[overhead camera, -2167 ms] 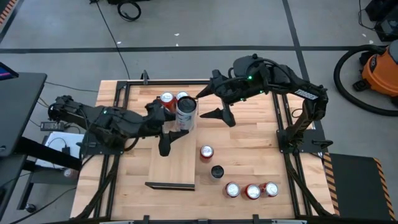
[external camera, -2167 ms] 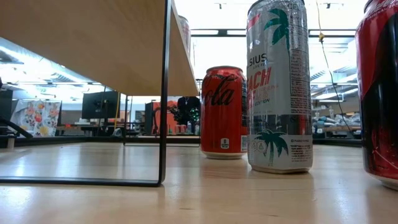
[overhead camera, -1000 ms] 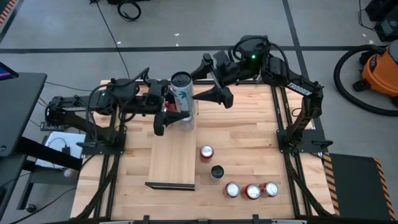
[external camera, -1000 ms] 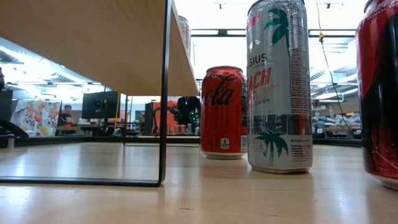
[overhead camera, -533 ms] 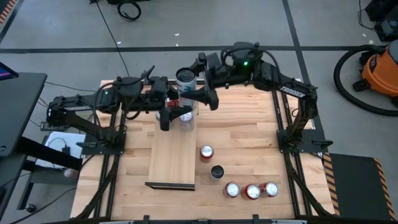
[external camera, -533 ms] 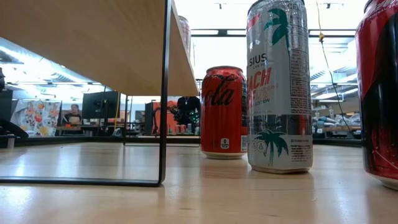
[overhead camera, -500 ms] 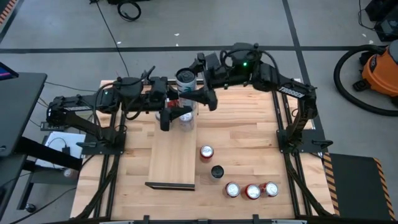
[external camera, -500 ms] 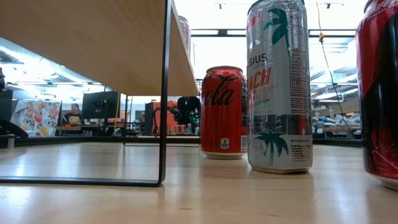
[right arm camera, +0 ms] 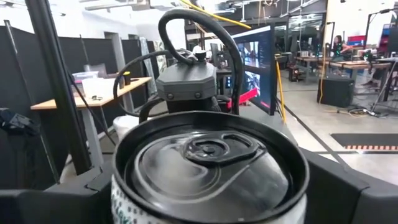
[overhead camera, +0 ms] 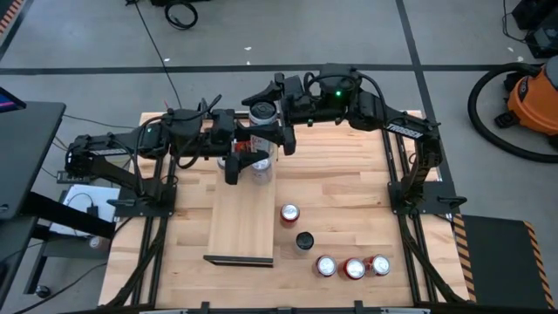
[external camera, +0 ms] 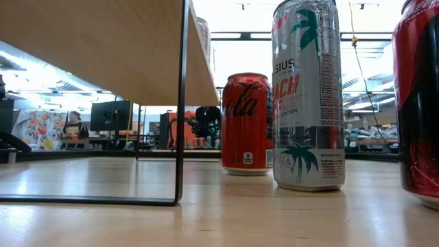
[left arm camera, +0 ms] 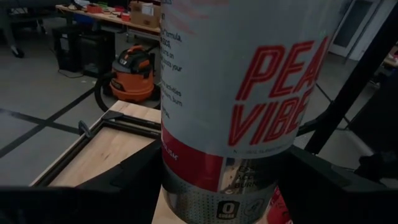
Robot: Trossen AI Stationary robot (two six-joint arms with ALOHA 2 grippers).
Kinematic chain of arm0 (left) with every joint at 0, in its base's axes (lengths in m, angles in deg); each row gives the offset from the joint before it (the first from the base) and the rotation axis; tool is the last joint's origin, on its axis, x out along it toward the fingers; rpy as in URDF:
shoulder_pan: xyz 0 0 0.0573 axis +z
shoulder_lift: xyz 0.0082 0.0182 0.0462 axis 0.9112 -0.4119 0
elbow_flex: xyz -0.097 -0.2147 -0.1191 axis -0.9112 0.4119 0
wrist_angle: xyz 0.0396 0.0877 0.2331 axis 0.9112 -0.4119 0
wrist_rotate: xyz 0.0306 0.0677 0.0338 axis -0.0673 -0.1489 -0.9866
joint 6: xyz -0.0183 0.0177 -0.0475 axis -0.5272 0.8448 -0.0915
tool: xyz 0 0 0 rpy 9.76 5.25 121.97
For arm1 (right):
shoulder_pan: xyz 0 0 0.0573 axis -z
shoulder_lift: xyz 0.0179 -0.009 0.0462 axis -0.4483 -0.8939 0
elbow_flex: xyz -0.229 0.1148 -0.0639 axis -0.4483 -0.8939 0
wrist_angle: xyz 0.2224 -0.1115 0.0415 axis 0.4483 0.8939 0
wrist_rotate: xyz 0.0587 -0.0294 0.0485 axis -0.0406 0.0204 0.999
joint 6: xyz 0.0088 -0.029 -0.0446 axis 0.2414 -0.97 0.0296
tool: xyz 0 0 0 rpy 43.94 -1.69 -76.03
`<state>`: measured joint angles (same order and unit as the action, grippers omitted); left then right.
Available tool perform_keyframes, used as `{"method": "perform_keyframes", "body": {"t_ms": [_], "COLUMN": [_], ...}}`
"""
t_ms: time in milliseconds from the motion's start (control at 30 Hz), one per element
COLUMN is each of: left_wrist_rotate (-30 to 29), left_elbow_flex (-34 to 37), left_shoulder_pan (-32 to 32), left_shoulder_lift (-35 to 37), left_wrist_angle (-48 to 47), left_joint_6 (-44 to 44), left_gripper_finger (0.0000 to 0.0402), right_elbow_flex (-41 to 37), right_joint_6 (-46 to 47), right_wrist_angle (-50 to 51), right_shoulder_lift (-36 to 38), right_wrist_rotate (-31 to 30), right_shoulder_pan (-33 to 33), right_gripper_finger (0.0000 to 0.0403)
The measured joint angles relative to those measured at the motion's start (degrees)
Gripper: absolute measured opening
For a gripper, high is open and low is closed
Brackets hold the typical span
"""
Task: Pick and place cans onto a shelf
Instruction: Put the top white-pink soda can on the shelf
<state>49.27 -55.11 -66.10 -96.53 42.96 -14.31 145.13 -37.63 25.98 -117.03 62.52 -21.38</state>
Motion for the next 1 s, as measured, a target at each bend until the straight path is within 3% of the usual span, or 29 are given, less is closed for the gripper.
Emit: {"method": "perform_keyframes", "body": {"t_ms": [267, 600, 1000], "left_wrist_rotate": [0.0, -0.1, 0.0], "left_elbow_flex": [0.0, 0.0, 0.0], "left_shoulder_pan": [0.0, 0.0, 0.0], "left_shoulder_lift": [0.0, 0.0, 0.0], "left_wrist_angle": [-0.4, -0.7, -1.4], "left_joint_6": [0.1, 0.3, 0.2], "left_gripper_finger": [0.0273, 0.0273, 0.0276], "right_elbow_flex": [0.0, 0.0, 0.0], "right_joint_6": [0.6, 0.8, 1.5], "right_wrist_angle": [0.0, 0.4, 1.6], "right_shoulder_lift": [0.0, 0.0, 0.0], "right_wrist_rotate": [-0.1, 0.5, 1.9], "right_shoulder_pan": [-0.2, -0.4, -0.4], "right_gripper_finger": [0.0342, 0.0255, 0.0264]}}
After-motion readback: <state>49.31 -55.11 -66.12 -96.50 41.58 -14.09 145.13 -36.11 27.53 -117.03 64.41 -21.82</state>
